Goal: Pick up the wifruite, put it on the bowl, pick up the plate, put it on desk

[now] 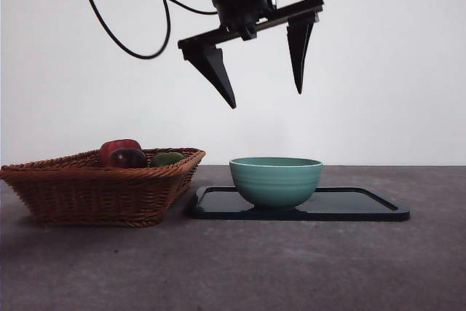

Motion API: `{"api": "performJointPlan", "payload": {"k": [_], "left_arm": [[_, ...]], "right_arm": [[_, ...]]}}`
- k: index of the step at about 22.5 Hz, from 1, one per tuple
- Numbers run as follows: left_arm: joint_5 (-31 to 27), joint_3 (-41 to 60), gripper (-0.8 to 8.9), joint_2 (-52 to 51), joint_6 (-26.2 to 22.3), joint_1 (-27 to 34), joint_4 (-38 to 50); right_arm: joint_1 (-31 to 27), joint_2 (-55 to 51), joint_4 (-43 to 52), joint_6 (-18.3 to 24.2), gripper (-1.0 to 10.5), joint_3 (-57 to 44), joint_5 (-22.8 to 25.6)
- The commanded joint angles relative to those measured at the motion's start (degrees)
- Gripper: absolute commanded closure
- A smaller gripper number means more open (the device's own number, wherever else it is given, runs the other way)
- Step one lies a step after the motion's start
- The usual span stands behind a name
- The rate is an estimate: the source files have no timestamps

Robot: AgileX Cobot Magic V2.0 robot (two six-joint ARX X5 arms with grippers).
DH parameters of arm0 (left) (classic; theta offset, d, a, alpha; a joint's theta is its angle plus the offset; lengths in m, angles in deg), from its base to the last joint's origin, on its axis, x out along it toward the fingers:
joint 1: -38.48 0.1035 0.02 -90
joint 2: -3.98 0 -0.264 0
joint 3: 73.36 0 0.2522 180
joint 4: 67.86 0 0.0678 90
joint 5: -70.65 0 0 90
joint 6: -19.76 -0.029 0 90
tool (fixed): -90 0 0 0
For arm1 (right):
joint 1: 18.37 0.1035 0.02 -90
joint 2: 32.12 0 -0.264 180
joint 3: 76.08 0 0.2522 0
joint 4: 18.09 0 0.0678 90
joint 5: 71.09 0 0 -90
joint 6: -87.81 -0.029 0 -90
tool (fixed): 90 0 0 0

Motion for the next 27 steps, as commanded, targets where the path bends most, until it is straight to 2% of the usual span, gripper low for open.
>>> {"api": "performJointPlan", "payload": {"k": [1, 11, 27], "left_arm": [[0.1, -2.1, 2.92, 3.4, -1.3, -0.1, 2.4], [0.0, -2.1, 2.79, 8.3, -1.5, 0.3, 8.2], [0.0, -2.1, 2.82, 13.5, -1.7, 0.7, 8.0]], "right_arm": [[0.5, 0.0, 0.6, -0.4, 3.8, 0.7, 0.0], [0.5, 0.0, 0.5, -0.4, 3.8, 0.7, 0.0], [0.5, 0.0, 0.5, -0.8, 3.8, 0.7, -0.1]]}}
